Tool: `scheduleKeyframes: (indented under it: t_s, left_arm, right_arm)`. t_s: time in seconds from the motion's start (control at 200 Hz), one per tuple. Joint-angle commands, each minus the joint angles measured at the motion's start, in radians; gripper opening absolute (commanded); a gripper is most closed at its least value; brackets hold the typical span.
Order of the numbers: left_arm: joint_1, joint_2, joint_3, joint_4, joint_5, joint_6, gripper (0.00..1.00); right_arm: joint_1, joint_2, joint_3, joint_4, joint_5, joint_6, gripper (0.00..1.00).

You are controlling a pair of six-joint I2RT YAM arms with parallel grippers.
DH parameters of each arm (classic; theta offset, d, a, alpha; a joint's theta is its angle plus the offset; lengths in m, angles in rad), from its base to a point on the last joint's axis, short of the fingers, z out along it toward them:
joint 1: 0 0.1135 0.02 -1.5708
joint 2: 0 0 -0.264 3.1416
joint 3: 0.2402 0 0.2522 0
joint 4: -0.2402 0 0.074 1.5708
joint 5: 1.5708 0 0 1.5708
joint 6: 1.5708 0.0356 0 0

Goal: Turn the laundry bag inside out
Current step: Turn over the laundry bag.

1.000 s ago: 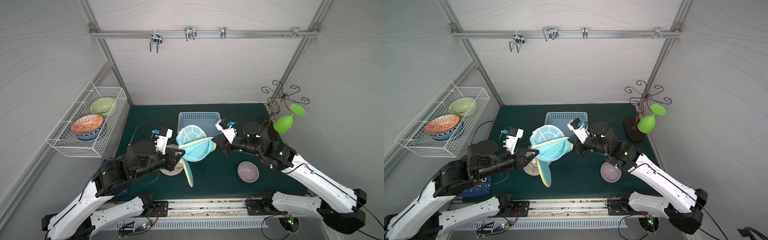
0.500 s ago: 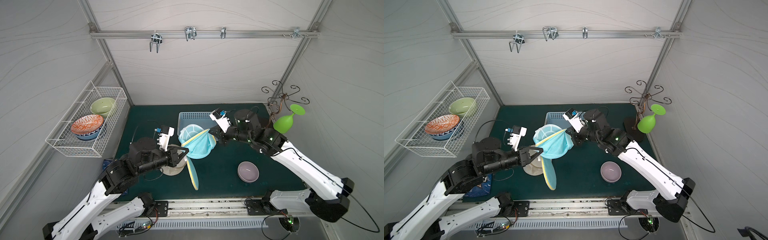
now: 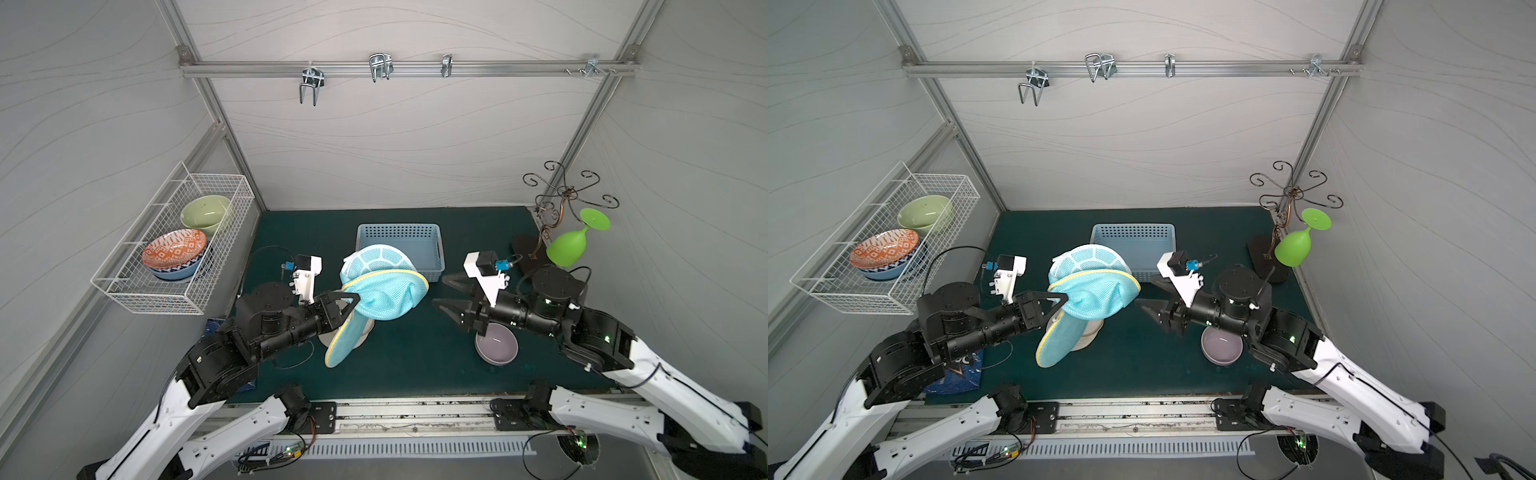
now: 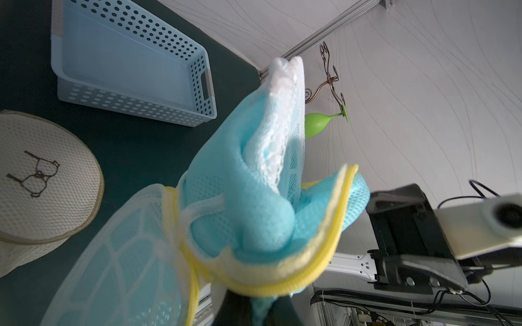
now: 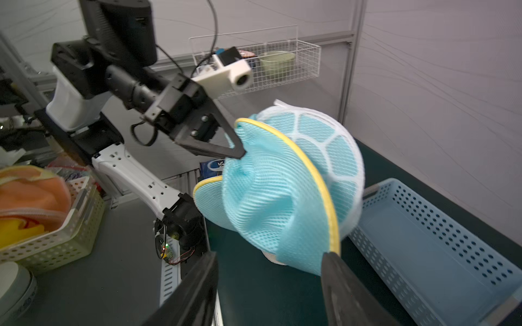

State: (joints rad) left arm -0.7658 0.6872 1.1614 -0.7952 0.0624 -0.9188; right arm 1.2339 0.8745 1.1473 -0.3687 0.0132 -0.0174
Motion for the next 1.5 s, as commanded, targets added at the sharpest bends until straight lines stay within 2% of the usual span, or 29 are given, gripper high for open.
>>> scheduleKeyframes:
  t_s: [0.0,0.065,0.165,0.3,0.67,0.775,0.93,1.02,1.141,1.186,1.221,1.251,1.331,1.376,1.436,1.496]
  left_arm:
    - [0.013,0.010,0.040,0.035,0.004,-0.008,0.00]
    - [0.016,0.018,0.040,0.035,0.016,-0.013,0.00]
    - [0.022,0.025,0.034,0.038,0.035,-0.020,0.00]
    - [0.045,0.019,0.023,0.047,0.079,-0.034,0.00]
    - [0.110,0.005,-0.025,0.076,0.185,-0.082,0.00]
    - [0.117,0.015,-0.041,0.116,0.229,-0.107,0.00]
    - [0.125,0.024,-0.064,0.168,0.292,-0.143,0.00]
    - [0.133,0.027,-0.087,0.197,0.336,-0.169,0.00]
    - [0.148,0.029,-0.116,0.231,0.380,-0.200,0.00]
    - [0.154,0.029,-0.122,0.240,0.394,-0.204,0.00]
    - [0.159,0.027,-0.123,0.237,0.395,-0.204,0.00]
    - [0.168,0.024,-0.124,0.237,0.399,-0.206,0.00]
    - [0.212,0.025,-0.113,0.229,0.428,-0.202,0.00]
    - [0.244,0.027,-0.108,0.232,0.445,-0.187,0.00]
    - [0.257,0.031,-0.079,0.178,0.398,-0.125,0.33]
    - [0.257,0.028,-0.068,0.158,0.330,-0.054,0.42]
  right_arm:
    - [0.201,0.049,-0.009,0.001,0.274,-0.207,0.61]
    - [0.260,0.082,0.009,0.006,0.266,-0.246,0.60]
    - [0.310,0.181,0.031,0.004,0.408,-0.341,0.50]
    - [0.313,0.201,-0.033,0.105,0.487,-0.405,0.54]
    - [0.327,0.301,-0.090,0.380,0.695,-0.636,0.52]
    - [0.297,0.327,-0.063,0.350,0.659,-0.617,0.50]
    - [0.266,0.383,-0.021,0.314,0.666,-0.600,0.35]
    - [0.250,0.422,-0.002,0.312,0.713,-0.615,0.37]
    - [0.227,0.434,0.022,0.279,0.723,-0.567,0.40]
    - [0.211,0.444,0.043,0.246,0.734,-0.537,0.29]
    - [0.205,0.443,0.055,0.215,0.721,-0.509,0.11]
    - [0.201,0.442,0.066,0.180,0.703,-0.482,0.00]
    - [0.192,0.438,0.110,0.078,0.664,-0.396,0.00]
    - [0.176,0.438,0.150,-0.003,0.609,-0.298,0.00]
    - [0.113,0.440,0.223,-0.121,0.463,-0.097,0.00]
    - [0.045,0.446,0.275,-0.192,0.330,0.063,0.00]
